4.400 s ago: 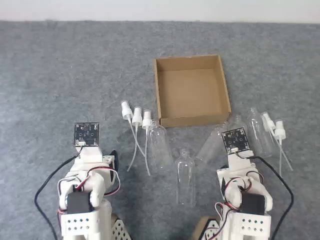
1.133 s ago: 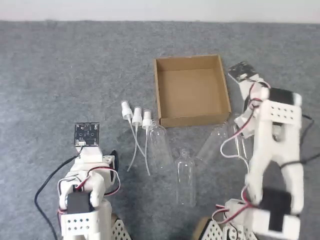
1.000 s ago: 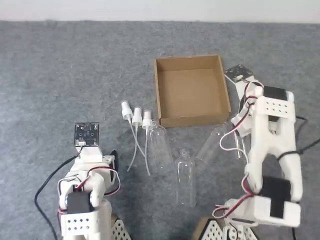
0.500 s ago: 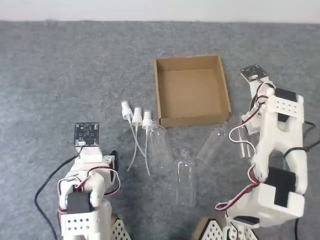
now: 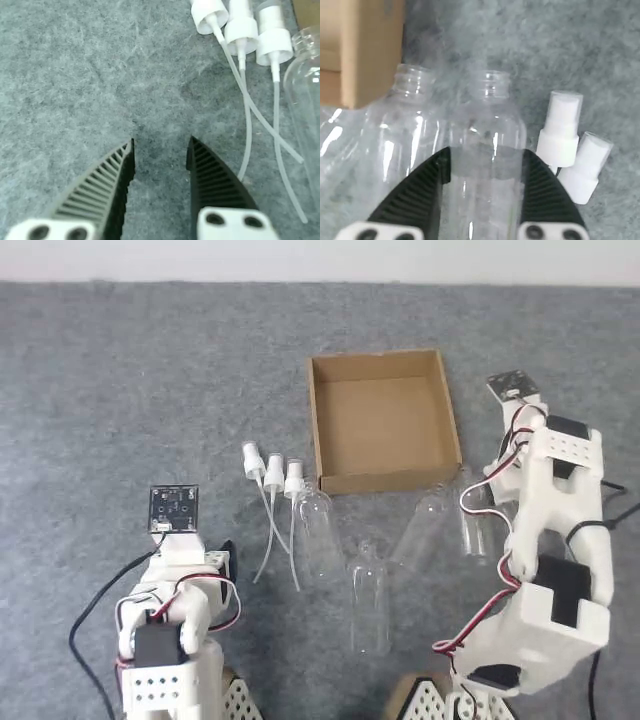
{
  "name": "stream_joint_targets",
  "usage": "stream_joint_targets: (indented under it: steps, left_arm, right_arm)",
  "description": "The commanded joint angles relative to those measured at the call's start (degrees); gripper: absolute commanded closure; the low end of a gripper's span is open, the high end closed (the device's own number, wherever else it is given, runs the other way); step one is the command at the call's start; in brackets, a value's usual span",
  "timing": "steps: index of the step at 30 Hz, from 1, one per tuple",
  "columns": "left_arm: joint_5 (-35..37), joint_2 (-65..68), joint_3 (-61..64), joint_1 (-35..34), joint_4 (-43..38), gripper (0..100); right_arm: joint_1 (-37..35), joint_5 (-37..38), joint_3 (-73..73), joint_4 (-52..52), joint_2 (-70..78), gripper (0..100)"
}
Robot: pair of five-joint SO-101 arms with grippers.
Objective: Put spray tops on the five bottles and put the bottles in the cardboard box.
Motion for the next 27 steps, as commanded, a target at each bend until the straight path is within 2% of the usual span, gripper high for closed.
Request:
stream_joint_targets:
  steps: [1, 10, 13, 16, 19, 21, 25, 27]
  left_arm:
    - [-0.2, -1.1, -0.4, 0.1, 0.2, 85]
    - [-0.1, -1.1, -0.4, 0.1, 0.2, 85]
    - [-0.1, -1.1, -0.4, 0.1, 0.2, 85]
    - [-0.4, -1.1, -0.4, 0.1, 0.1, 84]
    - [-1.2, -1.1, -0.4, -0.3, -1.4, 84]
    - [-6.5, -1.1, -0.4, -0.7, -3.2, 84]
    - [-21.8, -1.1, -0.7, -5.0, -8.2, 84]
    - [-24.3, -1.0, -2.2, -7.8, -9.3, 84]
  right_arm:
    - [-0.2, -2.5, -0.7, 0.0, -1.1, 97.2]
    - [-1.0, -3.3, -0.6, 10.2, -17.8, 99.2]
    - [-0.1, 1.8, -0.6, 15.2, -23.6, 99.1]
    - [4.2, 6.4, -0.6, 18.7, -28.2, 99.1]
    - [11.6, 11.4, -0.7, 19.0, -31.2, 99.0]
    - [16.2, 15.0, -0.8, 18.9, -31.5, 99.0]
    - [23.5, 19.5, -3.0, 18.9, -31.5, 99.0]
    - [26.1, 21.9, -4.7, 18.9, -30.6, 99.0]
